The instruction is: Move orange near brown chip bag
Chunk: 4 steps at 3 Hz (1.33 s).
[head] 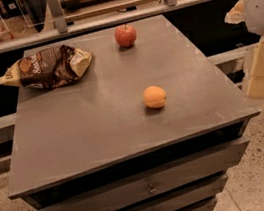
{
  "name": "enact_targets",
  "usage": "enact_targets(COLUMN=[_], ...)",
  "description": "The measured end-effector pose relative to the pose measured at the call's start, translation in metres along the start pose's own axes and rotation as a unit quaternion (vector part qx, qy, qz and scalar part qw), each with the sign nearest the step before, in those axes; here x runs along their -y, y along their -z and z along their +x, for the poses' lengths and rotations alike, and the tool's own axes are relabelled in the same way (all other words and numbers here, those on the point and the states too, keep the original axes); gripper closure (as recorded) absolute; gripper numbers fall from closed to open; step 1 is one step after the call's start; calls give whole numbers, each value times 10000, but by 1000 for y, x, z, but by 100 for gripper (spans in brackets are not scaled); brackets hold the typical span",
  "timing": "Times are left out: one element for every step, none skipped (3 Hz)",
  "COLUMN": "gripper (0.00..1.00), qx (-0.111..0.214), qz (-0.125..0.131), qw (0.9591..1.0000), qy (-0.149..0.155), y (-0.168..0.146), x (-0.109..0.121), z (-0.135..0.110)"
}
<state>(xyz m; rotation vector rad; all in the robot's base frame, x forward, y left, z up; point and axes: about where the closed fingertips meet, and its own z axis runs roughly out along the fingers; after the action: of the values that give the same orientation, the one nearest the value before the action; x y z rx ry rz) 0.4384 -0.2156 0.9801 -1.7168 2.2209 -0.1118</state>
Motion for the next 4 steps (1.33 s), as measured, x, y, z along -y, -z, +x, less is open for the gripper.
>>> enact_targets(gripper=[0,0,0,0], qx=[0,346,928,1812], qz=[1,29,21,56], qw=[10000,9987,9923,9769], qy=[0,-375,-821,-1134], y=[0,-4,-20,-38], x=[0,-2,-7,-9], z=[0,-2,-1,-9])
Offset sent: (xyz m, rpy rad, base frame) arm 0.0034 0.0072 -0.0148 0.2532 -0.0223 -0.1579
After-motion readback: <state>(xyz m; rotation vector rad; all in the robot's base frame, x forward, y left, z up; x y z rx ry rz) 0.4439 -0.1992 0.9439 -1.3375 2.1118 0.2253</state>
